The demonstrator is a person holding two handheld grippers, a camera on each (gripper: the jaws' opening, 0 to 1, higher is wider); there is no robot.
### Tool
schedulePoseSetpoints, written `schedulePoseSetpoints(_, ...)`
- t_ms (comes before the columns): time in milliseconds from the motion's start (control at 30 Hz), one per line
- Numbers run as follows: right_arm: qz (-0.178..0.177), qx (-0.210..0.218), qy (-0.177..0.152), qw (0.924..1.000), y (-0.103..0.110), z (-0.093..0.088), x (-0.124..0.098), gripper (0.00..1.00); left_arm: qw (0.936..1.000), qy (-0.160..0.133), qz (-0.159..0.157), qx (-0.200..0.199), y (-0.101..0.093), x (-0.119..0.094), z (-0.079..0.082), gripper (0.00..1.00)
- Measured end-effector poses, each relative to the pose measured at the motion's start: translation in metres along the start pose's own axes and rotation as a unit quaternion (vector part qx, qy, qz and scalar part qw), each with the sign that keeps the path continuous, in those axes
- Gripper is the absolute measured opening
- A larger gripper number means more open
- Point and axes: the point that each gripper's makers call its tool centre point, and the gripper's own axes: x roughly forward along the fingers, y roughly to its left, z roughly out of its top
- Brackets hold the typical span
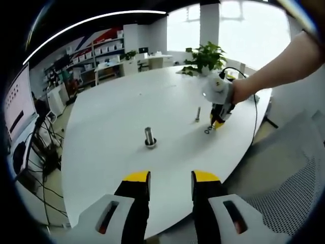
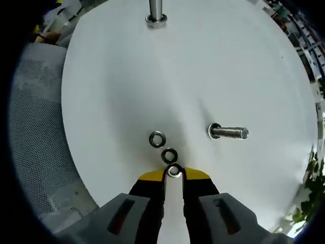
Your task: Place the washer onto the threaded stud by aligning its center hole with the stud, sliding it down to the base, and recovering from edge contact or off-axis alignment until the washer reaches the visible bottom stop.
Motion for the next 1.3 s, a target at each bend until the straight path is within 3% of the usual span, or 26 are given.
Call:
schedulePoseSetpoints(167, 0.015, 0.07, -0.036, 0.9968, -0.004, -0.002, 0.0, 0.14, 1.0, -0.001, -0.002, 0.002, -0.001, 0.0, 0.001, 0.3)
schedulePoseSetpoints(267, 0.006, 0.07, -0.036, 0.9969, -0.007, -0.004, -0.003, 0.14, 1.0, 0.002, -0.001, 0.003, -0.001, 0.0, 0.0, 0.3)
schedulePoseSetpoints(400, -0.006, 0.085, -0.065, 0.9942, -0.017, 0.006, -0.016, 0.14, 1.0, 0.001, -0.002, 0.003, -0.001, 0.0, 0.0, 0.3)
schedulePoseSetpoints(967, -0.054, 0.057, -0.111, 0.9907, -0.039, 0.034, -0.051, 0.14, 1.0, -0.006, -0.003, 0.0, -0.001, -0.001, 0.003, 0.3)
schedulePoseSetpoints(1300, -0.069, 0.028, -0.118, 0.9902, -0.047, 0.048, -0.064, 0.14, 0.9999, -0.012, -0.009, 0.0, -0.003, 0.0, 0.005, 0.3)
